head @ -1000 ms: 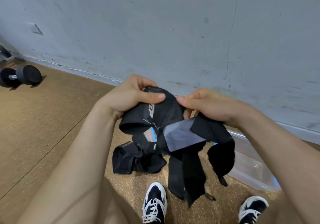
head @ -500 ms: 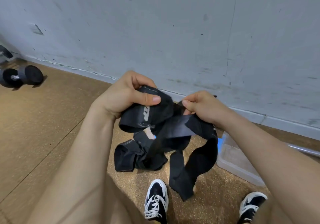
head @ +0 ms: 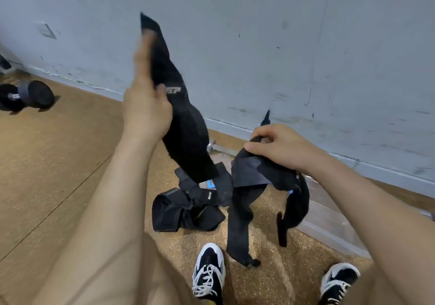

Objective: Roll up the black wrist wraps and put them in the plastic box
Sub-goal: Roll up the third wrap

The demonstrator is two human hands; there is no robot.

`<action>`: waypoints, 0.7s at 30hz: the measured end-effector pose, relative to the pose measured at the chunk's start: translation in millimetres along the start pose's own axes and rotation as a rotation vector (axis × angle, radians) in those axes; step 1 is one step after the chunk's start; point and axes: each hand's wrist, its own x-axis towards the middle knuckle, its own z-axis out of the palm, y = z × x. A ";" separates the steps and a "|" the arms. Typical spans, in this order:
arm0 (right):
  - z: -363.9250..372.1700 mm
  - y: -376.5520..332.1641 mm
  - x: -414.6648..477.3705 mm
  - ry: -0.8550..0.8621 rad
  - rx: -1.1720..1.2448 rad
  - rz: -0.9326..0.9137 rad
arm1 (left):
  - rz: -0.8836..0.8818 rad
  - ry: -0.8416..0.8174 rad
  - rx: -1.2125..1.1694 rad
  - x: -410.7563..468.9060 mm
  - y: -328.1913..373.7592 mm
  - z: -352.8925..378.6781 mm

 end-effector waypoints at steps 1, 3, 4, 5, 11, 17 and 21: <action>-0.4 -4.1 -2.0 0.037 -0.092 -0.074 | 0.029 -0.125 0.220 -2.8 2.6 3.8; -0.2 -12.4 -7.7 0.148 -0.291 -0.250 | -0.020 -0.349 0.422 -6.4 6.0 13.2; -0.3 -16.6 -11.3 0.191 -0.397 -0.315 | -0.086 -0.415 0.382 -6.4 5.0 18.9; -0.4 -20.7 -13.7 0.220 -0.503 -0.356 | -0.170 -0.457 0.256 -8.0 4.1 23.4; 29.0 -26.3 -16.4 0.267 -0.768 -0.608 | -0.286 -0.738 -0.333 -24.1 14.4 32.9; 26.4 -31.0 -22.7 0.217 -0.268 -0.492 | -0.182 -0.488 -0.403 -25.8 20.9 34.2; 35.4 -42.8 -26.8 0.287 0.076 -0.257 | -0.182 -0.301 -0.381 -26.9 26.9 43.7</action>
